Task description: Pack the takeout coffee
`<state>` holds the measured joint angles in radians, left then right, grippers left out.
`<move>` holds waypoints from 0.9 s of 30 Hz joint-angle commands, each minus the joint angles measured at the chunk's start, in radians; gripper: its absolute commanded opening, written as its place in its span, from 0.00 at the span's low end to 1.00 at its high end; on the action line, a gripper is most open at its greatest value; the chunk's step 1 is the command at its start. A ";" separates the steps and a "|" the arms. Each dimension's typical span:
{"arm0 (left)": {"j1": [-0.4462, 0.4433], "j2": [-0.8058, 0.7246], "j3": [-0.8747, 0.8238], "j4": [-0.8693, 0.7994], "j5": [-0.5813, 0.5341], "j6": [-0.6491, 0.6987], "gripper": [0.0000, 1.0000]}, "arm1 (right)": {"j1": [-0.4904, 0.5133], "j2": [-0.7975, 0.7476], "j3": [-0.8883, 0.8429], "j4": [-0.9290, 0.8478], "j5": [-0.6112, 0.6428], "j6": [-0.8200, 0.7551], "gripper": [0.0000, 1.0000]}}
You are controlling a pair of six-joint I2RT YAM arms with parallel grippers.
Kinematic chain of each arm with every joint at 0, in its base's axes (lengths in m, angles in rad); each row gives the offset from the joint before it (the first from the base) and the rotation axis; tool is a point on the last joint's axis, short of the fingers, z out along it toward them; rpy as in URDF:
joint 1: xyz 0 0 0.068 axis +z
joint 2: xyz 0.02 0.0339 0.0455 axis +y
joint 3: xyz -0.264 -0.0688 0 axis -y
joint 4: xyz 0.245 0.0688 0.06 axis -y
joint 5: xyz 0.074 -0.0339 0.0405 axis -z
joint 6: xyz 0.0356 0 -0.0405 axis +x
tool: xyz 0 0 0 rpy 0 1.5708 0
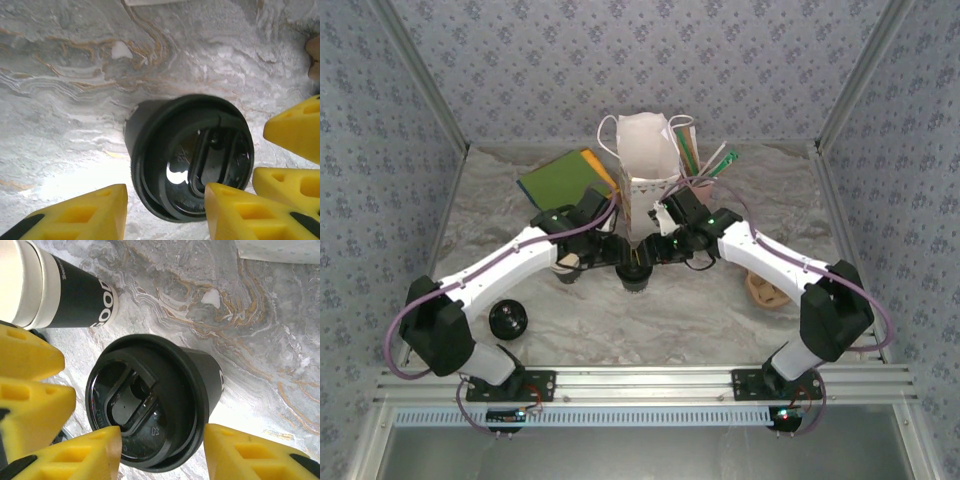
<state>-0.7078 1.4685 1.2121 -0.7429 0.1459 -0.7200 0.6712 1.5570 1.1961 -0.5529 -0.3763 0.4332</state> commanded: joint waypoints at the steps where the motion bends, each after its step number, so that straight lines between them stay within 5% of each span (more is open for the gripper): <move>1: 0.015 0.032 0.049 0.020 0.017 0.046 0.44 | -0.007 0.022 0.026 -0.007 -0.016 -0.001 0.47; 27: 0.020 0.078 -0.089 0.059 0.022 0.044 0.32 | 0.004 0.069 -0.052 0.011 0.012 -0.027 0.35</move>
<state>-0.6868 1.5341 1.1786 -0.6300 0.1688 -0.6689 0.6636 1.6016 1.1805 -0.5232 -0.3862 0.4259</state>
